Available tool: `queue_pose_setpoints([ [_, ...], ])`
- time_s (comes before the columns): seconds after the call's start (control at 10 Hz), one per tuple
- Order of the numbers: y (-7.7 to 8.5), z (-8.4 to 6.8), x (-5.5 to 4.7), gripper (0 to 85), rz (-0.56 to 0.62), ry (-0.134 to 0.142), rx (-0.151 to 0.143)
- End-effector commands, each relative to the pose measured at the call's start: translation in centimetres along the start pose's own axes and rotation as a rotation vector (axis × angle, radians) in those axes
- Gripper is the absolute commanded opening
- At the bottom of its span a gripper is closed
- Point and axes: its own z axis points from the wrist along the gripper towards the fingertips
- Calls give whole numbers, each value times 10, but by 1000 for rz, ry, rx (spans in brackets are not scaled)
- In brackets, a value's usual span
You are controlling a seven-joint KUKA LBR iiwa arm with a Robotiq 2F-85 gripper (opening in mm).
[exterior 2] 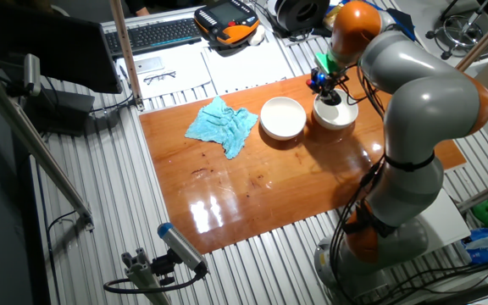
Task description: Scoop water with a large spoon from one bowl to another
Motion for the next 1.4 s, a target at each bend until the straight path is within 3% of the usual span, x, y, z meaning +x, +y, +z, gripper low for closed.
queue_pose_setpoints([
  [0.0,2,-3,2,0,1,-1,2],
  [0.5,17,-23,20,0,1,-13,9],
  [1.1,28,-34,36,0,4,-10,-2],
  [1.3,32,-35,46,0,5,-10,-1],
])
